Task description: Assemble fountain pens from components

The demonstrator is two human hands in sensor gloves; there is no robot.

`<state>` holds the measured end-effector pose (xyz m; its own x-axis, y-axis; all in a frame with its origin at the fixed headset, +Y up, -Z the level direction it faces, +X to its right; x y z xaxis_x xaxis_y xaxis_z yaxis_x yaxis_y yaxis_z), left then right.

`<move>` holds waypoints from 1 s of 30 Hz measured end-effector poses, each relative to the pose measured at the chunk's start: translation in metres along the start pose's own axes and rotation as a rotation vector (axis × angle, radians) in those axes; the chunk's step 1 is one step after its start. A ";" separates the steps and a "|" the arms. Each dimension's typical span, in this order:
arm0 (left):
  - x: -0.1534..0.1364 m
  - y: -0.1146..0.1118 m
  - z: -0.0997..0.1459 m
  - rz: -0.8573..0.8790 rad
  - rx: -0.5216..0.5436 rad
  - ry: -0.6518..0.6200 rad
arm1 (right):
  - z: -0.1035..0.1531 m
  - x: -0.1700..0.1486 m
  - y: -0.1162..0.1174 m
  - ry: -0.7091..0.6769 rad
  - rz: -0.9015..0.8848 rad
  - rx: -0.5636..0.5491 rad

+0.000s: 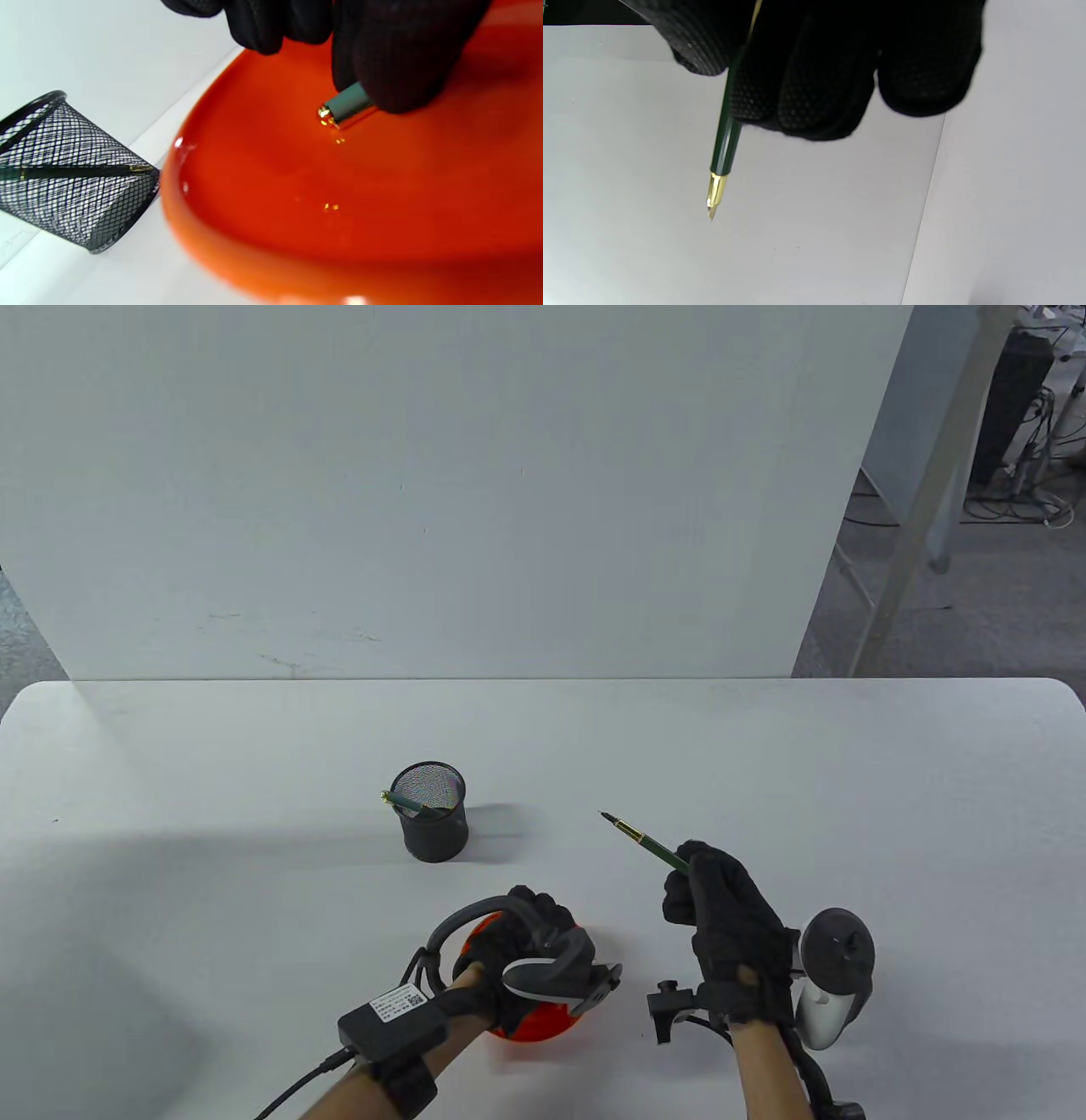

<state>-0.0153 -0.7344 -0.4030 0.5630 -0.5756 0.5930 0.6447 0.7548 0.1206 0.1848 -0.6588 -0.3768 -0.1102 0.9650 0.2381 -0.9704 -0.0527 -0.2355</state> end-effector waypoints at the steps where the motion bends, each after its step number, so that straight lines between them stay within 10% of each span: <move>1: 0.001 0.000 0.000 -0.004 0.006 0.000 | 0.000 0.000 0.000 0.003 0.000 -0.002; 9: 0.001 0.003 0.005 -0.009 0.036 0.009 | 0.001 -0.005 0.007 0.004 0.034 0.032; 21: -0.109 -0.022 0.106 0.958 0.441 0.237 | 0.006 -0.001 0.015 -0.028 0.093 0.067; 30: -0.125 -0.060 0.128 1.451 0.666 0.228 | 0.011 0.000 0.025 -0.047 0.138 0.095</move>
<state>-0.1908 -0.6678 -0.3822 0.5683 0.7234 0.3920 -0.7671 0.6382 -0.0655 0.1578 -0.6631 -0.3727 -0.2511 0.9340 0.2542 -0.9612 -0.2097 -0.1792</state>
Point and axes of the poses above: the tracker on the back of each hand, its own x axis roughly to the thumb side, its own z axis roughly from the fingertips to the wrist, y = z × x, the point moved 3 cm from there along -z, roughly from the wrist to the fingertips, and after that the axes turned 1 degree about -x, right-handed, at the moved point
